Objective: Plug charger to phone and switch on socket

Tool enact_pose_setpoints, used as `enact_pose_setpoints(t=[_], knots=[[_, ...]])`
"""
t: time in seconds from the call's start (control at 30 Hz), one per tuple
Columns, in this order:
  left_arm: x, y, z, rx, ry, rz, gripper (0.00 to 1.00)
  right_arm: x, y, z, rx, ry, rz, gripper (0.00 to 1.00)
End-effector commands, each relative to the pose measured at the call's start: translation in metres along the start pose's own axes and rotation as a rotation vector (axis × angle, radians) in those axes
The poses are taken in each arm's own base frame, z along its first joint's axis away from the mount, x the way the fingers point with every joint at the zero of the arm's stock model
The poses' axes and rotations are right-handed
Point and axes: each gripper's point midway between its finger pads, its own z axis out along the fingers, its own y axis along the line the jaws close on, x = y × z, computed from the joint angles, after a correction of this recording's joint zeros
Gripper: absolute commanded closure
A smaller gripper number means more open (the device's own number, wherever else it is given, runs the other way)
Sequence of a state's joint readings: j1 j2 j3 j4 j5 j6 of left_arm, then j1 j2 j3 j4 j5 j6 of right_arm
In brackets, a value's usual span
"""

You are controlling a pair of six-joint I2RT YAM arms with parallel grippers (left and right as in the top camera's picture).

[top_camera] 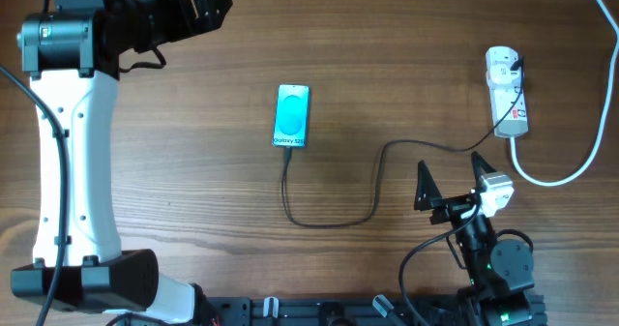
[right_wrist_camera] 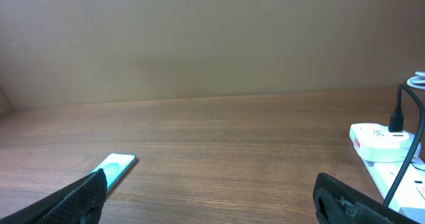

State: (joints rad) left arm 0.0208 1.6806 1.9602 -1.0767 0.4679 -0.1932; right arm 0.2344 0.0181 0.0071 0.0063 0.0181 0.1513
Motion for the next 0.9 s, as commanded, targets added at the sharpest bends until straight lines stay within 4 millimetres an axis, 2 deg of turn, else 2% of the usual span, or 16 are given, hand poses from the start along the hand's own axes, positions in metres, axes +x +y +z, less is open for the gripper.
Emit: enact_pose_setpoints(t=[0.0,0.07,0.2,0.23,0.27,0.33,0.43,0.53,0.6,0.73,0.87], knots=[[0.001,0.005,0.002,-0.019,0.005,0.001,0.00,-0.002,0.004,-0.001,-0.020,-0.009,-0.020,0.00],[0.009,0.019,-0.007,-0.115,0.017,-0.016,0.00,-0.002,0.004,-0.001,-0.020,-0.009,-0.020,0.00],[0.053,0.047,-0.024,-0.258,0.049,-0.039,0.00,-0.002,0.004,-0.001,-0.020,-0.009,-0.020,0.00],[0.062,0.051,-0.024,-0.262,0.037,-0.034,0.00,-0.002,0.004,-0.001,-0.020,-0.009,-0.020,0.00],[0.086,0.058,-0.022,-0.251,-0.003,-0.019,0.00,-0.002,0.004,-0.001,-0.020,-0.009,-0.020,0.01],[0.110,0.065,-0.021,-0.245,-0.027,-0.011,0.00,-0.002,0.004,-0.001,-0.020,-0.009,-0.020,0.00],[0.157,0.078,-0.020,-0.227,-0.098,0.016,0.00,-0.002,0.004,-0.001,-0.020,-0.009,-0.020,0.00],[0.191,0.085,-0.023,-0.204,-0.180,0.047,0.00,-0.002,0.004,-0.001,-0.020,-0.009,-0.020,0.00],[0.207,0.089,-0.025,-0.194,-0.220,0.062,0.00,-0.001,0.004,-0.001,-0.020,-0.008,-0.020,0.00],[0.214,0.088,-0.029,-0.149,-0.385,0.125,0.00,-0.001,0.004,-0.001,-0.020,-0.006,-0.020,0.00],[0.196,0.082,-0.041,-0.099,-0.654,0.220,0.00,-0.001,0.004,-0.001,-0.020,-0.006,-0.020,0.00]])
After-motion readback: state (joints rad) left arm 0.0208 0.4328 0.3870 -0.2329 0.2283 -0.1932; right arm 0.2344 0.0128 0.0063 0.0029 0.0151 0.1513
